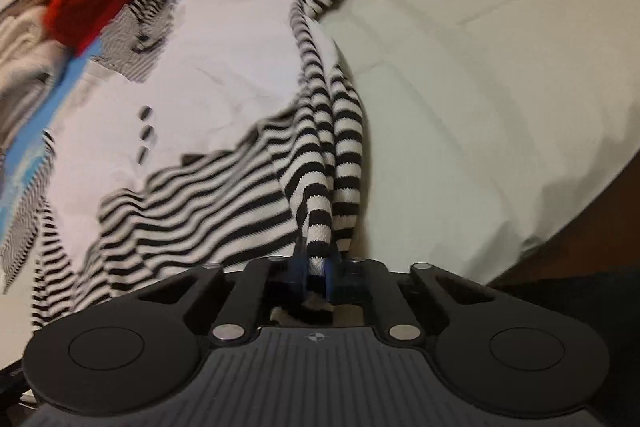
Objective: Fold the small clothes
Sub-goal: 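Close both grippers on the striped hem of the sweater, then lift the hem with both grippers, fold it toward the hood, open both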
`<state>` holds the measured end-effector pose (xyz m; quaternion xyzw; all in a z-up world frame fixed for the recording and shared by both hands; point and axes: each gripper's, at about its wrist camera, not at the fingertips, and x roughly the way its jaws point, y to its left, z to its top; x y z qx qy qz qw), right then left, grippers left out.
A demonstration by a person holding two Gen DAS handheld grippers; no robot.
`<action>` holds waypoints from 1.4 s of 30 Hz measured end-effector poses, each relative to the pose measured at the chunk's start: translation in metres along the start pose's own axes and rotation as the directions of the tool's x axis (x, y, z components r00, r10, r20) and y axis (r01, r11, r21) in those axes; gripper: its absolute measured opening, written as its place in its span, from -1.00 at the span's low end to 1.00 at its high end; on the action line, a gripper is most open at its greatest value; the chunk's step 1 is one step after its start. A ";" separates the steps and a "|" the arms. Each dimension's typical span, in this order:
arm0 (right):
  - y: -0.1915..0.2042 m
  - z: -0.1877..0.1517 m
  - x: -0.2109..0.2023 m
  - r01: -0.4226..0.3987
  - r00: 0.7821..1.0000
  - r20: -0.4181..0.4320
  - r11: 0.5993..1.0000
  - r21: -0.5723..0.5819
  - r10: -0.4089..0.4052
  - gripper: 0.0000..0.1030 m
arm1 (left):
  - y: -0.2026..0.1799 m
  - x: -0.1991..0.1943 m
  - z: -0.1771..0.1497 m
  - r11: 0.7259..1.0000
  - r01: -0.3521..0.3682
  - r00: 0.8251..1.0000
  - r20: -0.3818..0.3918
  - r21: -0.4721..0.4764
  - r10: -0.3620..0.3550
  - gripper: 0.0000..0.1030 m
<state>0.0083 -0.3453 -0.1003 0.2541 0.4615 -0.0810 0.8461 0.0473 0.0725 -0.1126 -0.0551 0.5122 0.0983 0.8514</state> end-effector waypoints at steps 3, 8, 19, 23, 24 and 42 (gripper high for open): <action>0.007 0.004 -0.035 -0.090 0.989 0.112 0.993 -0.074 0.098 -0.92 | 0.008 -0.010 0.003 0.998 -0.056 0.997 0.044 -0.032 0.058 -0.87; 0.000 -0.002 -0.045 0.023 0.991 0.132 0.990 -0.140 -0.004 -0.36 | 0.024 -0.006 0.007 0.992 -0.016 1.000 -0.012 -0.122 0.015 -0.74; -0.018 -0.004 0.000 -0.044 0.999 -0.007 0.998 0.038 0.045 -0.20 | 0.013 -0.010 0.007 0.994 0.013 1.000 0.028 -0.107 -0.010 -0.16; 0.003 -0.006 0.016 -0.046 0.999 -0.021 0.998 -0.034 0.045 -0.20 | 0.009 -0.010 0.006 0.996 0.026 0.999 0.031 -0.083 -0.024 0.03; 0.006 -0.006 0.019 -0.039 0.999 -0.025 0.998 -0.045 0.038 -0.20 | 0.007 -0.009 0.006 0.997 0.025 0.999 0.031 -0.076 -0.023 0.15; -0.022 -0.006 -0.018 0.125 0.992 -0.025 0.992 -0.010 -0.125 -0.84 | 0.013 -0.016 0.010 0.994 -0.044 0.997 0.057 -0.104 0.051 0.21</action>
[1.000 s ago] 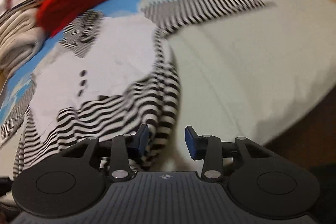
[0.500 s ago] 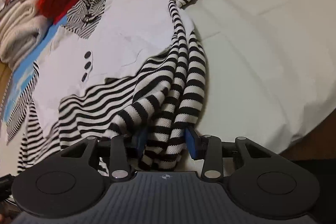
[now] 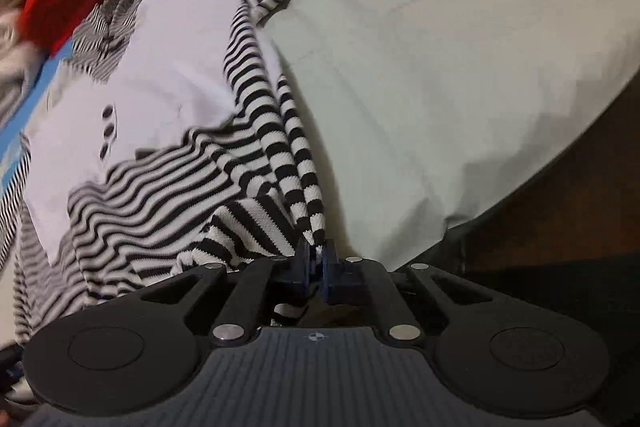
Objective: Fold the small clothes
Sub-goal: 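Lift the hem with both grippers, fold it toward the hood, open both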
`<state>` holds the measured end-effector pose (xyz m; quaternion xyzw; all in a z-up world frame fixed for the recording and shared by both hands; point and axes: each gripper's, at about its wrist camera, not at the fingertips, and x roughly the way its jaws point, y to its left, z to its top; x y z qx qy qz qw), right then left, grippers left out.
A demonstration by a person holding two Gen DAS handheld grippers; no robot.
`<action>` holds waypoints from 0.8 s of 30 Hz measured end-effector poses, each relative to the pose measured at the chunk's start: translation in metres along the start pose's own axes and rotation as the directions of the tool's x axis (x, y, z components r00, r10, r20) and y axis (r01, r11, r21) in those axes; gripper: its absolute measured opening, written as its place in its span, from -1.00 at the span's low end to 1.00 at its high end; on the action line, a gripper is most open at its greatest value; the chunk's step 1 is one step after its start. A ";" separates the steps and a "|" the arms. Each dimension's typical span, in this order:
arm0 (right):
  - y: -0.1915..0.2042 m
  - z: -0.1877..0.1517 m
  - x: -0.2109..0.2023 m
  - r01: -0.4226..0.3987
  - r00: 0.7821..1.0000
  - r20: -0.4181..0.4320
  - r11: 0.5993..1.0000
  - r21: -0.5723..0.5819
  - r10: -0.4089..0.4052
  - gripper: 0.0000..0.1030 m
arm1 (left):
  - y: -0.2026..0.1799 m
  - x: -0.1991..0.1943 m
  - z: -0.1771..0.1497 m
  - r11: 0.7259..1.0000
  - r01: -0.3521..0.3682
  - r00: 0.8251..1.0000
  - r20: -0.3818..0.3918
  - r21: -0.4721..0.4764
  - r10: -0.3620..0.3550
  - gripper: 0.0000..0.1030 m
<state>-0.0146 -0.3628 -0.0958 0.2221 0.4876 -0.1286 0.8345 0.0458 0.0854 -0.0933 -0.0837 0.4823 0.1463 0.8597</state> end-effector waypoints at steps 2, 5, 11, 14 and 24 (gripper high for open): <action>0.009 0.001 -0.017 0.007 0.994 0.108 0.999 -0.048 -0.001 -0.72 | -0.005 -0.017 0.005 0.998 0.053 0.993 0.101 0.021 -0.055 0.23; 0.022 0.002 -0.033 -0.025 0.971 0.233 0.992 -0.123 0.054 -0.42 | -0.018 -0.022 0.009 0.979 0.190 0.970 0.140 0.071 -0.198 0.23; 0.032 0.001 -0.001 -0.126 0.986 0.089 0.981 -0.151 0.140 -0.37 | -0.022 0.023 -0.008 0.987 0.066 0.994 -0.093 0.148 -0.053 -0.10; 0.024 -0.006 0.015 -0.009 1.000 -0.017 0.985 -0.173 0.006 -0.44 | -0.013 0.019 -0.003 0.989 0.069 0.995 -0.085 0.130 -0.058 -0.15; 0.035 -0.011 0.014 0.046 0.999 0.007 0.975 -0.219 -0.046 -0.37 | -0.027 0.027 -0.007 0.987 0.118 0.985 -0.139 0.111 -0.102 0.09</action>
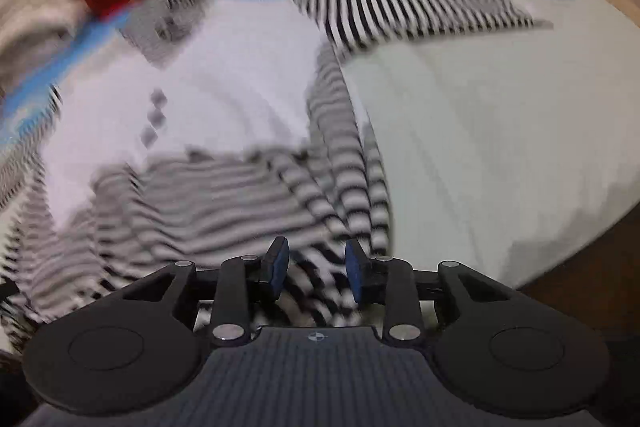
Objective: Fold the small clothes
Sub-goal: 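Lift the hem with both grippers, fold it toward the hood, open both, then grasp the white cuff of a striped sleeve with the left gripper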
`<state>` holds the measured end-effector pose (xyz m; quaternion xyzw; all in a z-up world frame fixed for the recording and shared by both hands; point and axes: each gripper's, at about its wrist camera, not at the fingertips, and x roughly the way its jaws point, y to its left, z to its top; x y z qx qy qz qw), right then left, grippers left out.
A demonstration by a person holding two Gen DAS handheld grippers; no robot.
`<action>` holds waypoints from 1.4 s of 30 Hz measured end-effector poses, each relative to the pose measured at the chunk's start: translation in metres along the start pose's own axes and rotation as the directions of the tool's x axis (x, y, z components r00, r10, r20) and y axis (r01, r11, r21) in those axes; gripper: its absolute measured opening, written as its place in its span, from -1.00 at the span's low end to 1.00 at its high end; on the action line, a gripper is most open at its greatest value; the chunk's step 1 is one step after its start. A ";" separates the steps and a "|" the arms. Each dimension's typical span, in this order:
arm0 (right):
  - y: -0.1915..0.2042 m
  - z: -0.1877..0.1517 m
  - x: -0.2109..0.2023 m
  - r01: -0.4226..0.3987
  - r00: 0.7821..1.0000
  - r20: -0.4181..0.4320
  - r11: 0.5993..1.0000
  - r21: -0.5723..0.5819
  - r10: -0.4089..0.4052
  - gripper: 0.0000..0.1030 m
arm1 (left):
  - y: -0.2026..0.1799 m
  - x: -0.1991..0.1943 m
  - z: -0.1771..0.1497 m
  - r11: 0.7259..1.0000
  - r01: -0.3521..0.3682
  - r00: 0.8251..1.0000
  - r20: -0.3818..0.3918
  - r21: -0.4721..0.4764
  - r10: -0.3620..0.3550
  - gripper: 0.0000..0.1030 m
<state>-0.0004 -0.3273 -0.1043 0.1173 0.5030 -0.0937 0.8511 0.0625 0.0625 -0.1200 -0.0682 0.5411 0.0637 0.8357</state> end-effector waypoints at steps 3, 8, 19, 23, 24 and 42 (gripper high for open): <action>0.001 0.001 0.002 -0.010 1.000 -0.004 0.999 0.036 0.010 -0.37 | -0.007 -0.016 0.006 1.000 0.007 0.997 0.082 0.023 -0.009 0.14; 0.008 0.008 -0.035 -0.069 0.974 0.220 0.997 0.040 0.058 -0.29 | -0.019 -0.048 0.013 0.998 0.036 0.965 0.257 0.052 -0.048 0.17; 0.048 0.058 -0.126 -0.075 0.794 0.586 0.982 -0.171 0.163 -0.24 | -0.033 -0.140 0.099 0.988 0.119 0.826 0.542 0.096 -0.153 0.35; 0.067 0.094 -0.146 -0.079 0.764 0.607 0.966 -0.246 0.217 -0.12 | -0.034 -0.155 0.155 0.988 0.080 0.755 0.639 0.133 -0.148 0.42; 0.071 0.104 -0.150 -0.091 0.755 0.609 0.959 -0.268 0.242 -0.07 | -0.032 -0.153 0.169 0.987 0.066 0.741 0.655 0.144 -0.145 0.42; 0.147 0.203 -0.044 -0.084 0.805 0.535 0.943 -0.323 0.255 0.16 | 0.193 0.043 0.256 0.907 0.033 0.965 0.248 -0.419 0.080 -0.22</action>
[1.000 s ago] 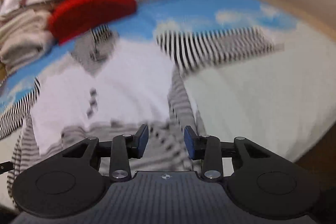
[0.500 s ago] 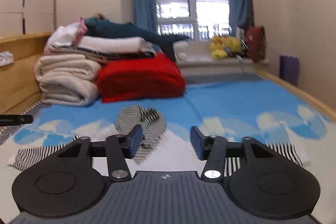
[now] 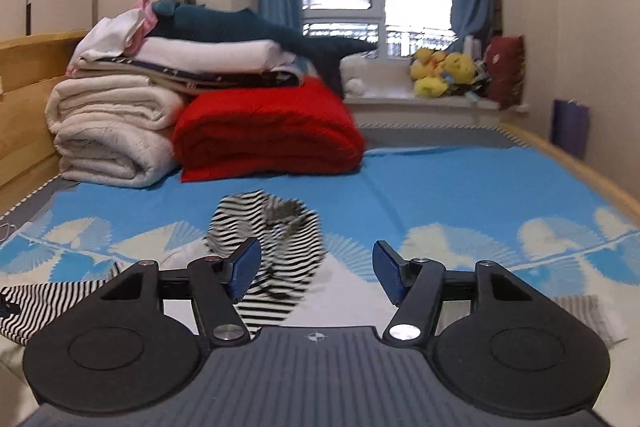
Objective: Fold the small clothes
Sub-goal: 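Grasp the white cuff of a striped sleeve with the left gripper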
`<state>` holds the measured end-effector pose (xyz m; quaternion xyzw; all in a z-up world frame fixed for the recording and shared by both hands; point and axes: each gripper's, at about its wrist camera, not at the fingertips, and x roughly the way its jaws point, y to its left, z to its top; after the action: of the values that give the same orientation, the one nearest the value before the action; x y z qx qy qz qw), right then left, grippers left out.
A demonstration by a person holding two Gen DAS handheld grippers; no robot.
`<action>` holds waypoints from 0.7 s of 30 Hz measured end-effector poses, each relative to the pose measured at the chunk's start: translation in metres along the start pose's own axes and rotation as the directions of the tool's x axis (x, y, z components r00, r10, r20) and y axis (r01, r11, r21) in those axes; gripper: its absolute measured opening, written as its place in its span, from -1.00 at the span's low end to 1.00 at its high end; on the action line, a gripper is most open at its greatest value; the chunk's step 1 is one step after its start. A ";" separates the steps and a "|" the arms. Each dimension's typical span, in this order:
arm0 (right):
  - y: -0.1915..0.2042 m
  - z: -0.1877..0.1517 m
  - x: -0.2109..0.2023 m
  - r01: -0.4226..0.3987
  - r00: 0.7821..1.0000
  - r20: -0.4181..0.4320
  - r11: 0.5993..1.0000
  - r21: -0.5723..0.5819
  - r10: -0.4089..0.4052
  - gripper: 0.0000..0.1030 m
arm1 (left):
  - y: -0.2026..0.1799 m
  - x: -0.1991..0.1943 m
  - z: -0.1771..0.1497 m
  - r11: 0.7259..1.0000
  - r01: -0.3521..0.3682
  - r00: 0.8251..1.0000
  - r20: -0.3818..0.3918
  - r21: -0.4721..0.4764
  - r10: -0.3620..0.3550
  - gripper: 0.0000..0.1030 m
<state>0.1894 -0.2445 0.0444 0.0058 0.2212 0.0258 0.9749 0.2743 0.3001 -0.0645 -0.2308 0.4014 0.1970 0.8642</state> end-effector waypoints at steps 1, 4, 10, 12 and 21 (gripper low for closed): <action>0.004 -0.002 0.007 0.008 1.000 -0.026 1.000 -0.003 -0.008 -0.02 | 0.017 0.007 0.005 0.998 -0.004 1.000 -0.018 -0.062 0.003 -0.06; 0.015 0.000 0.023 -0.024 0.999 -0.042 1.000 -0.009 0.024 -0.31 | 0.061 0.021 0.015 0.975 -0.012 0.998 -0.063 -0.222 -0.002 0.10; 0.019 0.005 0.050 -0.038 0.994 -0.098 0.999 0.020 0.040 -0.52 | 0.106 0.034 0.019 0.904 -0.036 0.997 -0.082 -0.426 0.001 0.05; 0.016 0.003 0.055 -0.030 0.993 -0.113 0.999 0.034 0.034 -0.52 | 0.103 0.035 0.022 0.910 -0.052 0.997 -0.067 -0.412 0.026 -0.15; 0.005 -0.014 0.050 0.000 0.983 -0.182 0.999 0.047 0.009 -0.91 | 0.027 -0.023 0.024 0.970 -0.073 0.984 0.142 -0.232 0.108 -0.94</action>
<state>0.2284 -0.2372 0.0098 0.0266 0.3101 0.0232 0.9500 0.2610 0.3317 -0.0387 -0.2930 0.3187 0.2980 0.8508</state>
